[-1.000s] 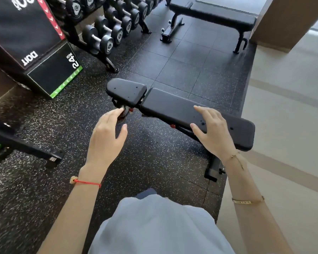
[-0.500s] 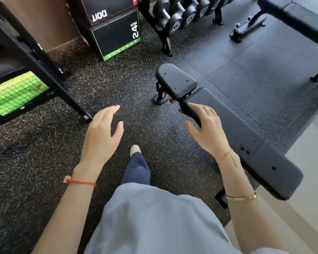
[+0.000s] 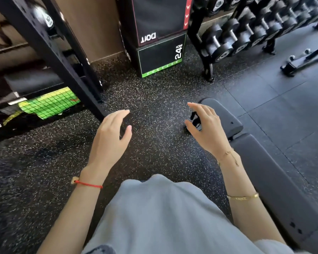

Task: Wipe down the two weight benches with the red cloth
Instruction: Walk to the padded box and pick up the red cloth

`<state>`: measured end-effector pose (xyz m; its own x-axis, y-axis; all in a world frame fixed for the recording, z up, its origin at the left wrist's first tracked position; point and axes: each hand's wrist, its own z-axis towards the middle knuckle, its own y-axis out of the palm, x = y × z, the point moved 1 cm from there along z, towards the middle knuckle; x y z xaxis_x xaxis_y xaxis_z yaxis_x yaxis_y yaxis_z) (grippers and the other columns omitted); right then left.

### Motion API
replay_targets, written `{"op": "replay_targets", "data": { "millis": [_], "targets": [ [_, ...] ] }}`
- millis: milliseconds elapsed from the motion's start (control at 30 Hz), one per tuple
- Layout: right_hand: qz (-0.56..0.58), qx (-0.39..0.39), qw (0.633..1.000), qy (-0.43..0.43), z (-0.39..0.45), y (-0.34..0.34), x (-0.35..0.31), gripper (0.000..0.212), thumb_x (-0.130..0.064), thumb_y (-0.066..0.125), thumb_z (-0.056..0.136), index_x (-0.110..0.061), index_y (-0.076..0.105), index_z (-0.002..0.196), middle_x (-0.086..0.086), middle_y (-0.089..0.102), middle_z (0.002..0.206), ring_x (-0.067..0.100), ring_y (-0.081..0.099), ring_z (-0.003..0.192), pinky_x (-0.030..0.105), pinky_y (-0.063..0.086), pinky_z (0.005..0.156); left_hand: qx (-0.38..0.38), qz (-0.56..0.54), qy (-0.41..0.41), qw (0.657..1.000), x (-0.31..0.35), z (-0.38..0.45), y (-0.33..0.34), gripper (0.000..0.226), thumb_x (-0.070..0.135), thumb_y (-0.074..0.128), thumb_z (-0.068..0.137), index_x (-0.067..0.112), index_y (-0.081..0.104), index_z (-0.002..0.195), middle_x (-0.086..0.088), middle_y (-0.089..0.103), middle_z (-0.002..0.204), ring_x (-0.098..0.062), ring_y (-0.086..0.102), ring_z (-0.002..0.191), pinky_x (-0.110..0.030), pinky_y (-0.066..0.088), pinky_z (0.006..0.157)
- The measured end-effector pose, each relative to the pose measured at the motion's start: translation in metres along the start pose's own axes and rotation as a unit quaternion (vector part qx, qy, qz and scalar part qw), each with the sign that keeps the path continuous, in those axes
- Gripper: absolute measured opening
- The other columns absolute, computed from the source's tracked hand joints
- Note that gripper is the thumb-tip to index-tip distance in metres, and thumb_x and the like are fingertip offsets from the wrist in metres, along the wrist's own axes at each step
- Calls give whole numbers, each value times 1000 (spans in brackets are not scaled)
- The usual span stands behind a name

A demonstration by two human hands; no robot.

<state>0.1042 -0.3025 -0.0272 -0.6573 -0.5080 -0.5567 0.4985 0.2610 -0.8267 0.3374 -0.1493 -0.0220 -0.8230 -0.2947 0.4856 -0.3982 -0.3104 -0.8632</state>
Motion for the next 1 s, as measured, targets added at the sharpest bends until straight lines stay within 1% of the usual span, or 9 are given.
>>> {"op": "replay_targets", "data": {
  "millis": [133, 333, 467, 633, 733, 933, 1000],
  "targets": [
    [-3, -14, 1000, -10, 63, 14, -4, 50, -31, 58, 95, -22, 44, 142, -4, 50, 141, 17, 38, 134, 34, 25, 113, -4, -2, -12, 1000, -20, 58, 1, 43, 24, 52, 99, 19, 48, 142, 2, 51, 143, -9, 41, 135, -20, 27, 111],
    [0, -30, 1000, -5, 152, 30, 8, 49, -31, 59, 94, -20, 46, 140, -2, 51, 140, 18, 40, 133, 39, 31, 113, -25, -2, -12, 1000, -42, 147, 11, 43, 23, 53, 99, 17, 48, 142, 1, 52, 143, -10, 40, 136, -21, 26, 113],
    [7, -41, 999, -9, 226, 40, 22, 49, -31, 58, 94, -21, 46, 140, -3, 50, 141, 17, 39, 133, 37, 30, 112, -21, -10, -28, 999, -52, 218, 20, 43, 23, 53, 99, 20, 48, 142, 3, 51, 143, -9, 40, 135, -22, 28, 110],
    [6, -50, 998, -32, 344, 36, 40, 49, -31, 57, 95, -22, 45, 141, -5, 49, 141, 16, 38, 134, 40, 30, 114, 1, -5, -45, 999, -60, 323, 27, 43, 22, 55, 99, 18, 50, 141, 0, 53, 141, -13, 43, 134, -25, 31, 111],
    [-1, -51, 998, -49, 425, 27, 51, 49, -32, 57, 95, -22, 45, 141, -3, 50, 141, 17, 39, 133, 43, 31, 113, 10, 5, -56, 998, -64, 395, 30, 43, 21, 54, 99, 17, 50, 141, -1, 53, 141, -12, 43, 135, -21, 27, 113],
    [-19, -57, 995, -83, 574, 15, 60, 49, -32, 57, 94, -21, 45, 141, -4, 50, 141, 17, 39, 133, 37, 30, 112, 47, -1, -74, 996, -74, 524, 29, 42, 22, 54, 99, 19, 50, 141, 1, 53, 141, -11, 43, 134, -24, 31, 113],
    [-22, -57, 994, -91, 612, 16, 59, 50, -32, 57, 94, -21, 45, 141, -4, 50, 141, 16, 38, 134, 36, 29, 113, 58, -1, -72, 996, -78, 558, 30, 42, 22, 54, 98, 18, 50, 140, 1, 53, 140, -11, 43, 134, -21, 29, 113]
  ]
}}
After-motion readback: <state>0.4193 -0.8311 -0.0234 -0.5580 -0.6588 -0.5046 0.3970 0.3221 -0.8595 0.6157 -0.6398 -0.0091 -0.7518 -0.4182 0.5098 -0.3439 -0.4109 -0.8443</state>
